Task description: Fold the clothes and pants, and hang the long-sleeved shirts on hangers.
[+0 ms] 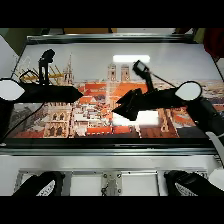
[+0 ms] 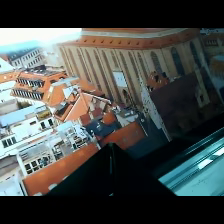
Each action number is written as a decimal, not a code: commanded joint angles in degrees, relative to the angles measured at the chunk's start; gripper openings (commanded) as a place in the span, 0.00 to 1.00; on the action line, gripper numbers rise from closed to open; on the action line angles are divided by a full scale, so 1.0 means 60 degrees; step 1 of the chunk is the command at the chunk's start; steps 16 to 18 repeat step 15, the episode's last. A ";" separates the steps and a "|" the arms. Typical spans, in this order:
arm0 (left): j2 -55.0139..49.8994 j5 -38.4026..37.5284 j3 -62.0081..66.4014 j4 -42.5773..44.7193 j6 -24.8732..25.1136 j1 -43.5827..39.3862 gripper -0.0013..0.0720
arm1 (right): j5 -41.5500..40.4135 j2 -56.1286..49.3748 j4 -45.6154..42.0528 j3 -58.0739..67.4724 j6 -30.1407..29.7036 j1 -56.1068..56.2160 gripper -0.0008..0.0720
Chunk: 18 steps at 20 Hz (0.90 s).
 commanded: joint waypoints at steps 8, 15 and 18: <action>0.0029 0.0098 -0.0091 -0.0095 0.0011 -0.0120 0.04 | 0.0189 -0.0568 -0.0222 -0.0040 0.0033 0.0747 0.04; 0.0029 0.0098 -0.0091 -0.0095 0.0011 -0.0120 0.04 | 0.0189 -0.0568 -0.0226 -0.0040 0.0033 0.0747 0.04; 0.0029 0.0098 -0.0091 -0.0095 0.0011 -0.0120 0.04 | 0.0189 -0.0568 -0.0226 -0.0040 0.0033 0.0747 0.04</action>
